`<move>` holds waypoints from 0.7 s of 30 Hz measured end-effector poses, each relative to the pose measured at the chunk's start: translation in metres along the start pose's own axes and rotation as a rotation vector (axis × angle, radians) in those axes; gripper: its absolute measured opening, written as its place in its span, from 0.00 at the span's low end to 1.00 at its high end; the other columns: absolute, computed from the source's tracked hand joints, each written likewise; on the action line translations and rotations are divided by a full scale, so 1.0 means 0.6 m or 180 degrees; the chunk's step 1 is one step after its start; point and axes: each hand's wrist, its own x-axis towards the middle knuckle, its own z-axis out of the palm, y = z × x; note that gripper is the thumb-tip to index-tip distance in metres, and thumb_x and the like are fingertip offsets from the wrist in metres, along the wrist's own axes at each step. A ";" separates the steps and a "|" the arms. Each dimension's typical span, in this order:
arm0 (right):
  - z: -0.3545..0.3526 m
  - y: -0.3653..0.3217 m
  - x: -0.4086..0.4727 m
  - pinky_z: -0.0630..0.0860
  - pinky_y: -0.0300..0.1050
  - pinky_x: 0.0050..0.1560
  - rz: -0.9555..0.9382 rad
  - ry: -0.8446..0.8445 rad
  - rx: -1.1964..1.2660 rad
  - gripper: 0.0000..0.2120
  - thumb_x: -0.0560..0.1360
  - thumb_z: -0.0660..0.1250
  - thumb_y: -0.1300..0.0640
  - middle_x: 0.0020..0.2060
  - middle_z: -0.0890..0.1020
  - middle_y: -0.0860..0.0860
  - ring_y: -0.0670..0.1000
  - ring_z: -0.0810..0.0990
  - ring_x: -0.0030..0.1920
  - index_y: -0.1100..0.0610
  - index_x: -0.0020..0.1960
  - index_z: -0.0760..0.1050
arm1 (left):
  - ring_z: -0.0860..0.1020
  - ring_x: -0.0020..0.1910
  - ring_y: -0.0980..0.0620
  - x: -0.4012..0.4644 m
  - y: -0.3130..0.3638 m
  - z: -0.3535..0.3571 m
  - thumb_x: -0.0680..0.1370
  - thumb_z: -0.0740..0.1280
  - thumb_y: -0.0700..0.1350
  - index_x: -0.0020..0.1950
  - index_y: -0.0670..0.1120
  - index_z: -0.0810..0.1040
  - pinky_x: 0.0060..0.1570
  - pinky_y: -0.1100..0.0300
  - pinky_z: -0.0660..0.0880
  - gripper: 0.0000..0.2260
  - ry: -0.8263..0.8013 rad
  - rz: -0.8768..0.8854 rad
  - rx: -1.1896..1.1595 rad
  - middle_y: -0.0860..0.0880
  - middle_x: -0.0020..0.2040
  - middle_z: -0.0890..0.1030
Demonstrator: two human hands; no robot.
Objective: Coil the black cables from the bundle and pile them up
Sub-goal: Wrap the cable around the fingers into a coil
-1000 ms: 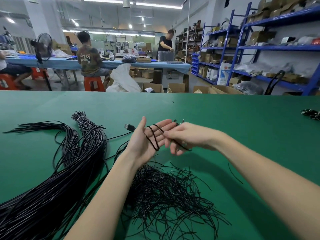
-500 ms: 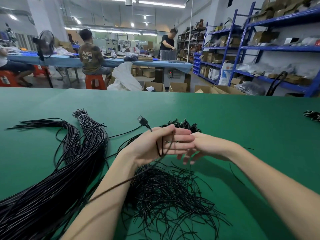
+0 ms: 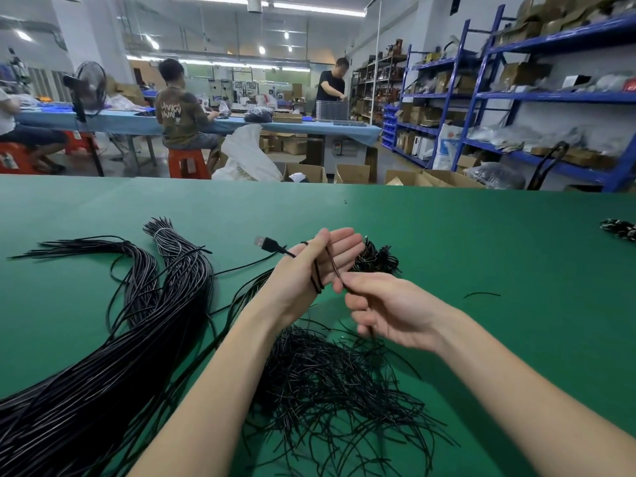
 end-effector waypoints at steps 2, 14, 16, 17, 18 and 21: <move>0.000 0.000 0.005 0.69 0.34 0.25 0.0230 0.0127 -0.0407 0.12 0.84 0.62 0.48 0.28 0.68 0.44 0.41 0.63 0.23 0.55 0.50 0.77 | 0.78 0.66 0.48 0.002 0.004 0.007 0.84 0.55 0.51 0.67 0.41 0.75 0.61 0.59 0.77 0.19 -0.0071 -0.0077 -0.0287 0.44 0.65 0.80; -0.022 -0.130 0.038 0.58 0.39 0.26 0.0804 0.0774 -0.2913 0.09 0.81 0.66 0.53 0.30 0.72 0.48 0.46 0.63 0.26 0.56 0.44 0.77 | 0.83 0.57 0.40 -0.018 0.015 -0.001 0.85 0.56 0.46 0.60 0.35 0.82 0.56 0.52 0.81 0.19 -0.0721 -0.1198 0.0750 0.35 0.57 0.83; -0.003 -0.155 0.047 0.59 0.37 0.25 0.0713 0.0851 -0.3075 0.07 0.81 0.67 0.59 0.31 0.76 0.50 0.46 0.64 0.27 0.61 0.50 0.81 | 0.83 0.57 0.40 -0.018 0.003 0.002 0.86 0.55 0.46 0.62 0.34 0.80 0.57 0.52 0.80 0.20 -0.0523 -0.1359 0.1153 0.36 0.57 0.83; 0.006 -0.160 0.052 0.61 0.36 0.25 0.0560 0.0934 -0.3094 0.07 0.81 0.66 0.62 0.31 0.77 0.51 0.47 0.65 0.27 0.64 0.51 0.81 | 0.83 0.58 0.41 -0.017 -0.003 0.004 0.86 0.55 0.46 0.63 0.34 0.79 0.58 0.52 0.80 0.20 -0.0392 -0.1352 0.1212 0.36 0.58 0.83; 0.016 -0.161 0.055 0.62 0.37 0.26 0.0370 0.1011 -0.3123 0.07 0.81 0.65 0.63 0.31 0.78 0.52 0.48 0.67 0.28 0.65 0.52 0.82 | 0.83 0.58 0.42 -0.015 -0.006 0.005 0.86 0.55 0.47 0.63 0.34 0.79 0.59 0.52 0.80 0.20 -0.0245 -0.1285 0.1160 0.36 0.58 0.83; 0.033 -0.138 0.063 0.69 0.40 0.31 -0.0307 0.1296 -0.3096 0.08 0.81 0.64 0.61 0.32 0.81 0.49 0.47 0.72 0.29 0.56 0.48 0.81 | 0.83 0.57 0.41 -0.007 -0.001 0.004 0.86 0.55 0.47 0.60 0.36 0.80 0.60 0.51 0.79 0.19 0.0143 -0.0976 0.0545 0.37 0.55 0.84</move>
